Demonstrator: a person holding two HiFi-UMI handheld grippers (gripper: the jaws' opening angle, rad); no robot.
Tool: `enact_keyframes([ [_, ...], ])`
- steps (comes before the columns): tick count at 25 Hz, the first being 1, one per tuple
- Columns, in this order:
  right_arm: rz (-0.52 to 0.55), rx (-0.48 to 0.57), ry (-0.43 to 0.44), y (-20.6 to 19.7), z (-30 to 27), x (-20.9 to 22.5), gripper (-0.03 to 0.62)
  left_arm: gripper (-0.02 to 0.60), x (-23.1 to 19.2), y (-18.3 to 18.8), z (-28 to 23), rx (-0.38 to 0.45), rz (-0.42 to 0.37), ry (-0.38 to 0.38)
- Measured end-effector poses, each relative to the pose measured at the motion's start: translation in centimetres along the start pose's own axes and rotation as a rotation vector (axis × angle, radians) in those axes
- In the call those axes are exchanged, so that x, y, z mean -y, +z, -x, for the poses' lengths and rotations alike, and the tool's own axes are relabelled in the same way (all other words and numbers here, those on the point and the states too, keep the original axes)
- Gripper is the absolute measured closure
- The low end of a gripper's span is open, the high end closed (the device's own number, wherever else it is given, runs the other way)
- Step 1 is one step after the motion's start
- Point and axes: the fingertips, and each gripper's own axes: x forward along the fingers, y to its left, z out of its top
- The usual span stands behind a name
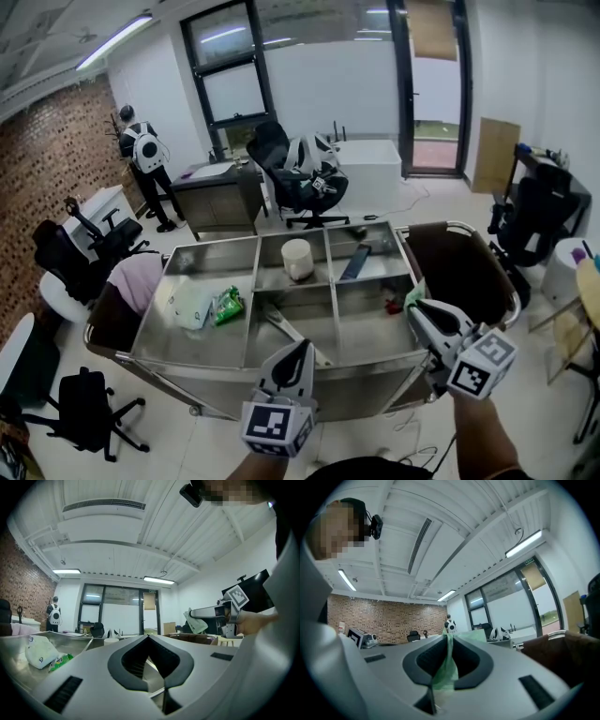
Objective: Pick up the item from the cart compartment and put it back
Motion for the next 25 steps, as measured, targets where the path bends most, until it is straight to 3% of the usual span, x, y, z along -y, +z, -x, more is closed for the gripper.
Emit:
enact_keyframes([
  [7, 0.163, -0.117, 0.024, 1.5, -4.0, 1.1, 0.540, 0.583, 0.1, -0.2, -0.3, -0.001, 0.003, 0.000],
  [12, 0.219, -0.184, 0.039, 1.3, -6.7, 1.4, 0.540, 0.583, 0.1, -0.4, -0.2, -0.006, -0.001, -0.002],
  [25, 0.338, -0.439, 0.067, -4.5, -12.3, 3.1, 0.540, 0.583, -0.2, 0.0, -0.1, -0.001, 0.013, 0.007],
])
